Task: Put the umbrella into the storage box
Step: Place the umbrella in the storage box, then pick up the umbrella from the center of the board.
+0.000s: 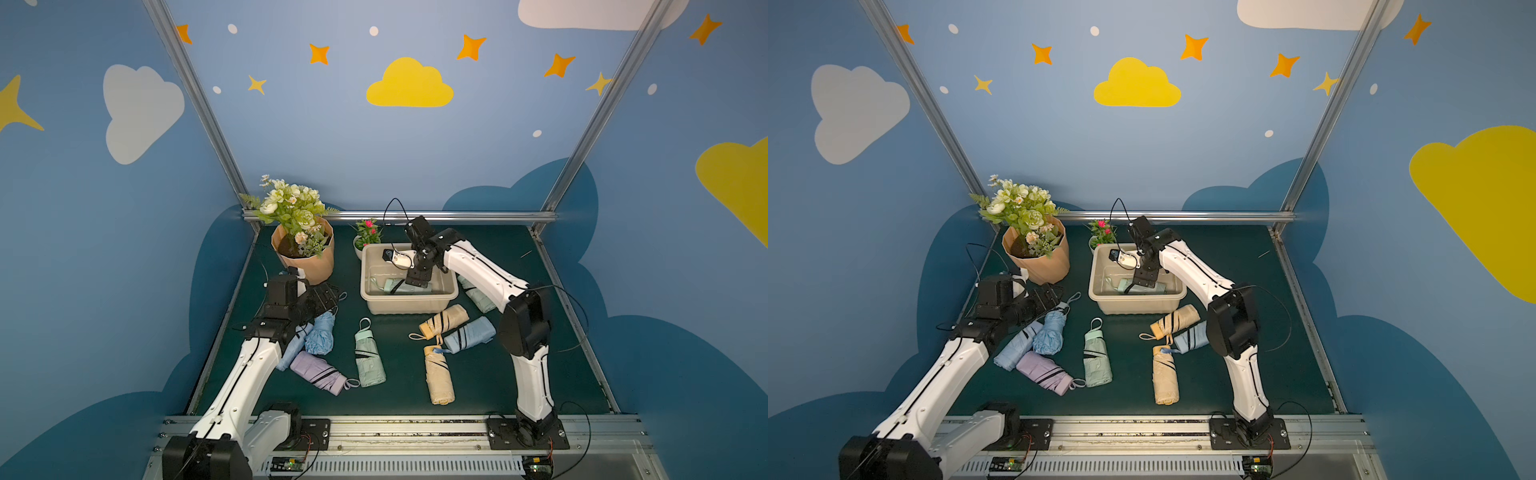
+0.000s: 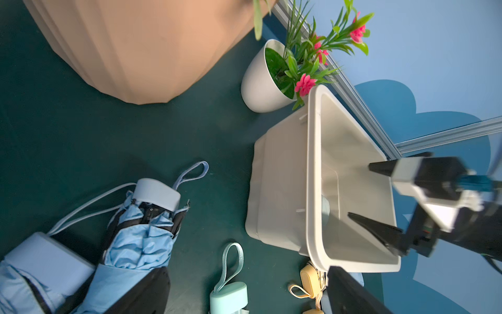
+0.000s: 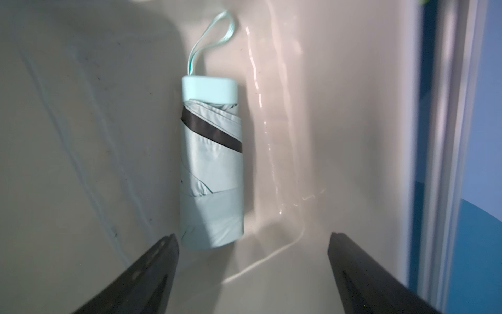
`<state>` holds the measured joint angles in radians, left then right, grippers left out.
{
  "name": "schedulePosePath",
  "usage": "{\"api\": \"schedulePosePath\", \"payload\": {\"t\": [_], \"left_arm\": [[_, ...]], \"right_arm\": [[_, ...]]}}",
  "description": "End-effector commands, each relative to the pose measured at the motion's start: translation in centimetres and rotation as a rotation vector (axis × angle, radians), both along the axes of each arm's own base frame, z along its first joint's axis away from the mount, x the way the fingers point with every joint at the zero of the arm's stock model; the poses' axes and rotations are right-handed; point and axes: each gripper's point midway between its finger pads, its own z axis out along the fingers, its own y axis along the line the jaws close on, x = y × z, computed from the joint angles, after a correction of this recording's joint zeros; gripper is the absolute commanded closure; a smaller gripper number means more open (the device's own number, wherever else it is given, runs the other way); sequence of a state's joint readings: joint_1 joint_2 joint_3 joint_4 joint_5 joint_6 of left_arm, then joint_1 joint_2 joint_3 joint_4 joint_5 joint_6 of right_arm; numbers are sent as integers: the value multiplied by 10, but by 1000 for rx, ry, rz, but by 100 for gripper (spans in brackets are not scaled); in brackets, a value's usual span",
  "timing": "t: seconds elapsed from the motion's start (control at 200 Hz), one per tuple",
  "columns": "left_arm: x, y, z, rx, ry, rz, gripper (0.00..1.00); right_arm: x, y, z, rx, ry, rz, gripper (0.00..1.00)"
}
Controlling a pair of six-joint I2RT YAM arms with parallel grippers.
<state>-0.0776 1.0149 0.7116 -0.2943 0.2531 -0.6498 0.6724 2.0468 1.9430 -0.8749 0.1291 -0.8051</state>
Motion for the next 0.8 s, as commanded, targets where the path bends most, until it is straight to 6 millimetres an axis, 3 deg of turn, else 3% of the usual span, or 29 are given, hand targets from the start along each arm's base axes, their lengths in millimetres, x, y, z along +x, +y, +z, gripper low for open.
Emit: {"api": "schedulePosePath", "payload": {"t": [0.0, 0.165, 0.39, 0.611, 0.796], "left_arm": [[-4, -14, 8, 7, 8, -42, 4], [-16, -31, 0, 89, 62, -57, 3], [-43, -39, -21, 109, 176, -6, 4], [-77, -48, -41, 191, 290, -35, 2], [-105, -59, -71, 195, 414, -47, 1]], "right_arm": [[-15, 0, 54, 114, -111, -61, 9], [-45, -13, 78, 223, -155, -215, 10], [-89, -31, 88, 439, -72, -446, 12], [-117, -50, 106, 737, -43, -626, 12], [-131, -83, 119, 809, -107, -686, 11]]}}
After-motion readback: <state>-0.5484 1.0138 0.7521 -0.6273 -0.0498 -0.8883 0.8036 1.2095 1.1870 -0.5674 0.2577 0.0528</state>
